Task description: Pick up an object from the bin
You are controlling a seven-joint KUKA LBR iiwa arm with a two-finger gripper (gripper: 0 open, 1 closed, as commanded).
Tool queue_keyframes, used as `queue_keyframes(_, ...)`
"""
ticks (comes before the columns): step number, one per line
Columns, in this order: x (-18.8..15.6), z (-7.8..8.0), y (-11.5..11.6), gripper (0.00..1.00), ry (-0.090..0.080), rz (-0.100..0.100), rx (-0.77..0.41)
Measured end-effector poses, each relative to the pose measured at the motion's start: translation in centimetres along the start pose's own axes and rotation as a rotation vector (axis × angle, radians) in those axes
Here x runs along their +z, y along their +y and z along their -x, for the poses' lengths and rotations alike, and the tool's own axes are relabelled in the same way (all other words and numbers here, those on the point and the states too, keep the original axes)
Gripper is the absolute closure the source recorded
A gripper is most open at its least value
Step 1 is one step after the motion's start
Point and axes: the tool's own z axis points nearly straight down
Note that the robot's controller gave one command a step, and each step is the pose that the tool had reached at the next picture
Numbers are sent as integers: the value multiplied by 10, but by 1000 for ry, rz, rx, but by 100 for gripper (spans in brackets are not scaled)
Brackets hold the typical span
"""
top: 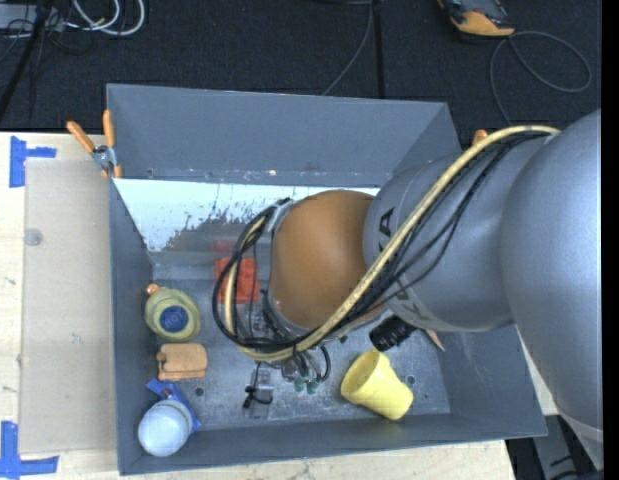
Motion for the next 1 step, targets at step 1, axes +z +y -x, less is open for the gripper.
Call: queue_keyframes(1, -2, 12, 36, 0, -2, 0, 127)
